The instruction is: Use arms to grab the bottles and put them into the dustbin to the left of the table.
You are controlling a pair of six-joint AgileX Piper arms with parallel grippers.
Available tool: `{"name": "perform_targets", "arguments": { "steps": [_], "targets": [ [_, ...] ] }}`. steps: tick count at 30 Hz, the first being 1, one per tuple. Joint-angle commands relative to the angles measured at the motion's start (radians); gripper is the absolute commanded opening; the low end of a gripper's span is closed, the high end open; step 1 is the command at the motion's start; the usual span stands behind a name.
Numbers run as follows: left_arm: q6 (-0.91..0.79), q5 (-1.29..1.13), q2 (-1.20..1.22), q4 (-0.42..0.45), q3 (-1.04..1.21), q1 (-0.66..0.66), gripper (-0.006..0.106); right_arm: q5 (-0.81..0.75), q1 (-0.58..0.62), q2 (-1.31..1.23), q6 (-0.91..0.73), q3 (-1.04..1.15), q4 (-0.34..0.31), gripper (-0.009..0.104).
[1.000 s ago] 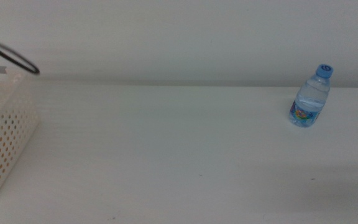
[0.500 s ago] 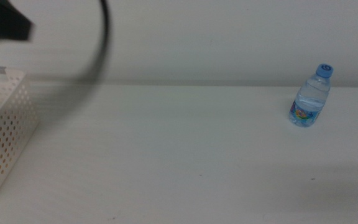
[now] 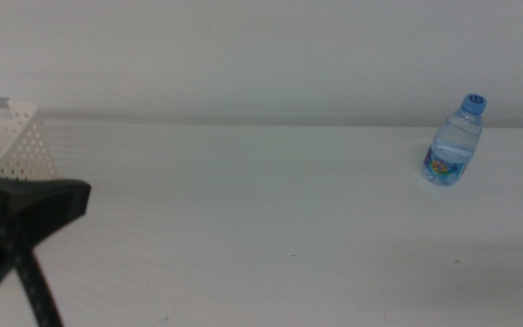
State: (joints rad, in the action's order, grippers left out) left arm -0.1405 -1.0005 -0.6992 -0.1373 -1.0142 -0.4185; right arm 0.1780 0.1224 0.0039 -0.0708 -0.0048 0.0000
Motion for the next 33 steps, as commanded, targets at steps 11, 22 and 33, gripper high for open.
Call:
{"name": "perform_targets", "arguments": {
  "steps": [11, 22, 33],
  "targets": [
    [0.008, 0.187, 0.019, -0.107, 0.154, -0.009, 0.094, -0.007, -0.002, -0.04, -0.002, 0.043, 0.0, 0.079],
    [0.008, 0.254, 0.019, -0.099, 0.154, -0.009, 0.094, -0.007, -0.002, -0.04, -0.002, 0.043, 0.0, 0.079],
    [0.008, 0.391, 0.019, -0.099, 0.154, -0.009, 0.094, -0.007, -0.002, -0.04, -0.002, 0.043, 0.0, 0.079]
  ]
}}
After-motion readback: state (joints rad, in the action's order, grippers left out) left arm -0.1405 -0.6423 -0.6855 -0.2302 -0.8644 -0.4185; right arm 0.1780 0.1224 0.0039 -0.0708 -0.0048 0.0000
